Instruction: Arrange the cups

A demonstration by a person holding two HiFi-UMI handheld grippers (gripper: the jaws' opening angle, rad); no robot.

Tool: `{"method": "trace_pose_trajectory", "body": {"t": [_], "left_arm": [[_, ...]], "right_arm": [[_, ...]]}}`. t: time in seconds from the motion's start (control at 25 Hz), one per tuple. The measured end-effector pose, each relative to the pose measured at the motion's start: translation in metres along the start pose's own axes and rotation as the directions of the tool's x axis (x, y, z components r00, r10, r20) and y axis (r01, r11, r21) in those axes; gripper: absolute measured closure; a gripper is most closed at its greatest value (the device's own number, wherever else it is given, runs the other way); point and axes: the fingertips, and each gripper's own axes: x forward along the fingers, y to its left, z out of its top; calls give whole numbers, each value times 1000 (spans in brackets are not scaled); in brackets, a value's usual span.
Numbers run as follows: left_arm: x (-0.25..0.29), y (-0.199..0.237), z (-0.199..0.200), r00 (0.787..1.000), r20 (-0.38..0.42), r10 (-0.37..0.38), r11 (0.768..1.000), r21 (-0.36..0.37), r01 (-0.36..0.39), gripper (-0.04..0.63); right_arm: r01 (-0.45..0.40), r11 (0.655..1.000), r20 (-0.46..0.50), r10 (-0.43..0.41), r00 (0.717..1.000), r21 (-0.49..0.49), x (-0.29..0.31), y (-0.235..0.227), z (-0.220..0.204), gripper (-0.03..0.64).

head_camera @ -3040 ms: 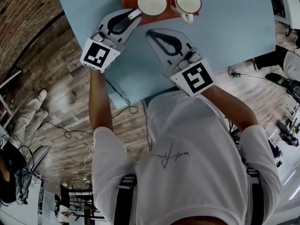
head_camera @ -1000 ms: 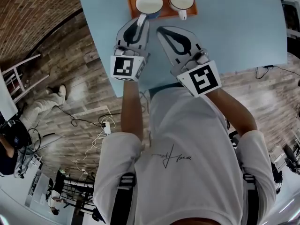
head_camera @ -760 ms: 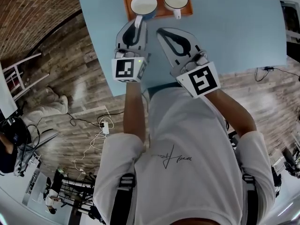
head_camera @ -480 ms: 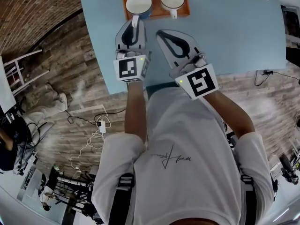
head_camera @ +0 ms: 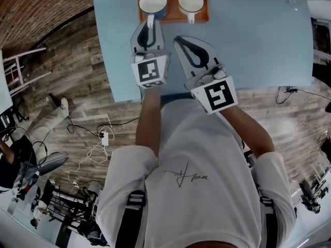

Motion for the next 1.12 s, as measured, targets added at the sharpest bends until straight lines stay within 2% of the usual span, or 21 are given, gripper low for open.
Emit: {"method": "trace_pose_trajectory", "body": {"t": [0.6, 1.12], "left_arm": [[19, 0, -12, 999, 12, 38, 999, -28, -37, 541], [21, -2, -30, 998, 28, 51, 999, 4, -51, 541]], "right_arm": [[36, 999, -39, -37, 999, -15, -5, -18, -13, 592], [41, 999, -74, -43, 996, -24, -12, -22, -28, 592]]}}
